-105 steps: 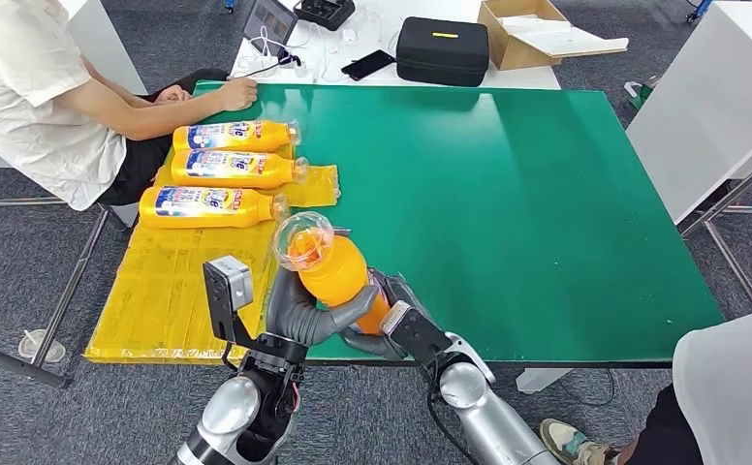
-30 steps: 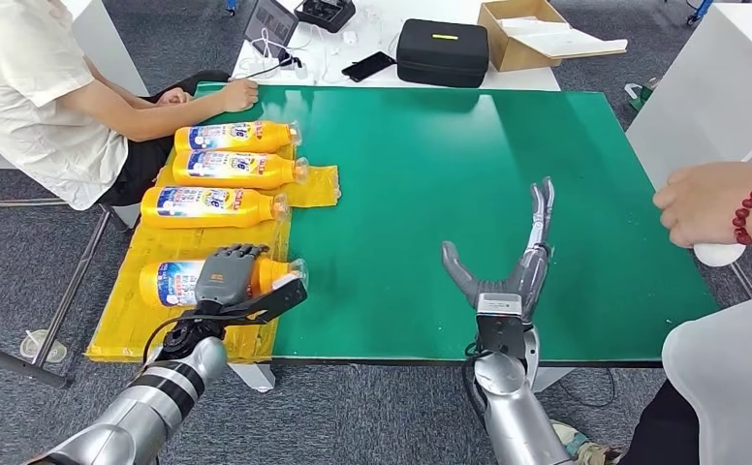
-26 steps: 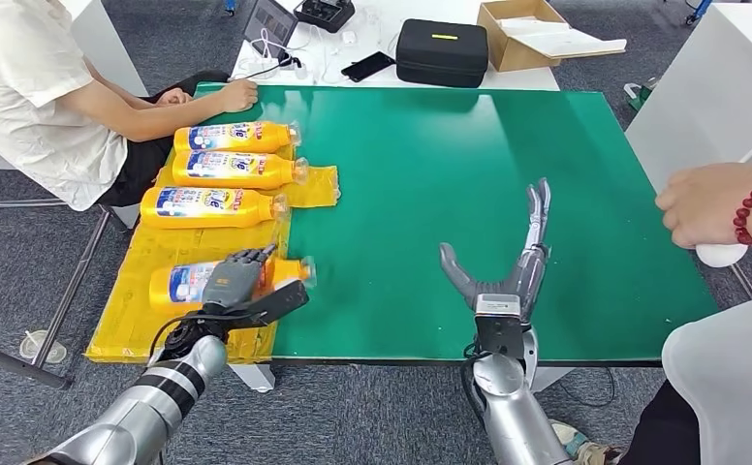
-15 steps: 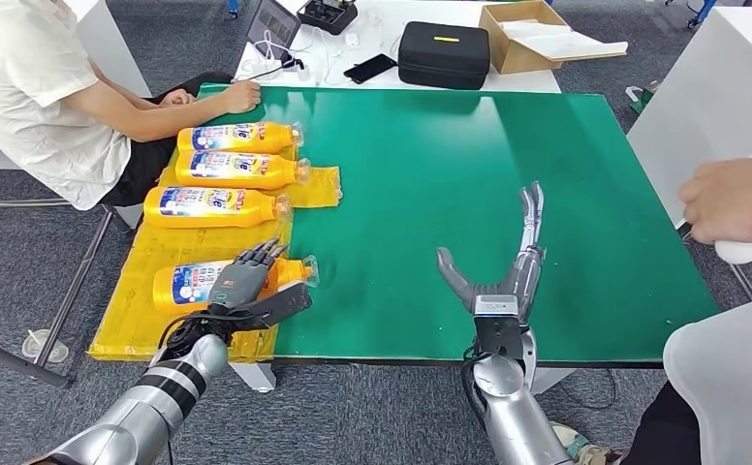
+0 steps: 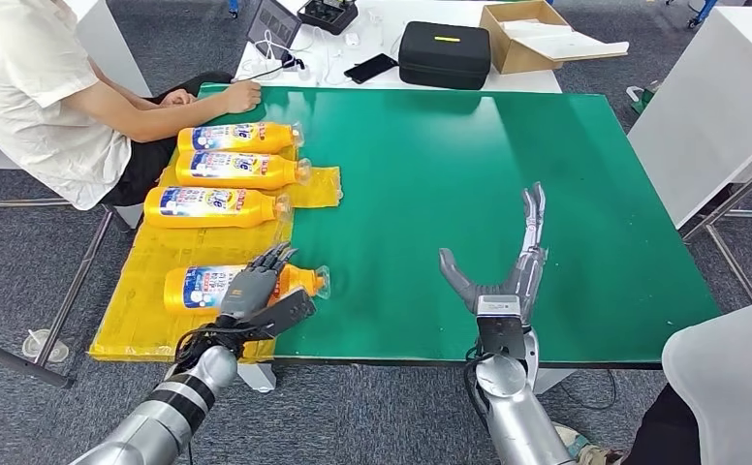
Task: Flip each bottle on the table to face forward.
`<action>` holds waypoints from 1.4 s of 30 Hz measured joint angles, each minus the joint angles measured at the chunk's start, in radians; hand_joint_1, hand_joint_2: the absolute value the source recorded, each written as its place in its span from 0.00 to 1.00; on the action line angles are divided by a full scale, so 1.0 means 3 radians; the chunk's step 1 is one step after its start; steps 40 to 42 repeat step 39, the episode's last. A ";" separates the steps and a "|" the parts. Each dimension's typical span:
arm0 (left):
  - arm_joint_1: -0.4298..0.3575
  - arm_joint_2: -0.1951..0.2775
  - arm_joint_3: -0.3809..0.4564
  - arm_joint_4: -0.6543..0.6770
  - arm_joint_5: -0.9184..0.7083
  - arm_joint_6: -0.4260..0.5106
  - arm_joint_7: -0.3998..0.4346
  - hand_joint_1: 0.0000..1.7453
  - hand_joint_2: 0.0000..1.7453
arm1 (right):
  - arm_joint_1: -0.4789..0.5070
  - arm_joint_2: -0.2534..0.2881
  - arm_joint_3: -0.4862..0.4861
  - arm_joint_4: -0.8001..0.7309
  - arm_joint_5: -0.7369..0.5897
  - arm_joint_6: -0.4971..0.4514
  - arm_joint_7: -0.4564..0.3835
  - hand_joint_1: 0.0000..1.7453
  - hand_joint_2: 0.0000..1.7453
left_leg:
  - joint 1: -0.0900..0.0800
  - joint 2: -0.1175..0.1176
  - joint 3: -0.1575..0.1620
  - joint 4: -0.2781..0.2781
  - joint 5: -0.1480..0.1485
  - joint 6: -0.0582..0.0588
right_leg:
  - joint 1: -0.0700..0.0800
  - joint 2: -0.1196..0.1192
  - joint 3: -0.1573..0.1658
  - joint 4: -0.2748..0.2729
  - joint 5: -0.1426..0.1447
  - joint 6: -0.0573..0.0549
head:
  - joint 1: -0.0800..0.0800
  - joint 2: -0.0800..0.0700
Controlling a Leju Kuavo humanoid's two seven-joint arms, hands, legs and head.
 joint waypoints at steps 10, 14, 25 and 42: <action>0.0691 -0.0275 -0.0030 -0.1700 0.1649 -0.0275 -0.0023 0.00 1.00 | 0.0189 -0.0019 -0.0052 -0.0088 -0.0005 -0.0055 0.0000 0.00 0.00 | 0.0000 0.0003 -0.0029 0.0001 -0.0001 0.0000 | 0.0000 0.0000 -0.0028 0.0000 0.0000 0.0000 | 0.0000 0.0000; 0.0811 -0.0296 -0.0152 -0.2232 0.1907 -0.0215 -0.0001 0.00 1.00 | 0.0229 -0.0020 -0.0093 -0.0142 0.0007 -0.0074 0.0000 0.00 0.00 | 0.0001 0.0004 -0.0030 0.0000 -0.0002 0.0000 | 0.0001 0.0000 -0.0029 0.0000 0.0000 0.0000 | 0.0001 0.0000; 0.0984 -0.0257 -0.0437 -0.2782 0.2385 -0.0114 0.0067 0.00 1.00 | 0.0303 0.0055 -0.0268 -0.0177 -0.0595 0.0653 0.0006 0.00 0.00 | 0.0000 0.0006 -0.0030 0.0000 -0.0001 0.0000 | 0.0001 0.0000 -0.0029 0.0000 0.0000 0.0000 | 0.0001 0.0000; 0.1277 -0.0222 -0.0537 -0.2821 0.3142 0.0660 0.0266 0.00 1.00 | 0.0618 0.0301 -0.0348 -0.0323 -0.0392 0.0887 0.0491 0.00 1.00 | 0.0001 0.0007 -0.0034 0.0000 -0.0003 0.0000 | 0.0001 0.0000 -0.0034 0.0000 -0.0002 -0.0001 | 0.0000 0.0000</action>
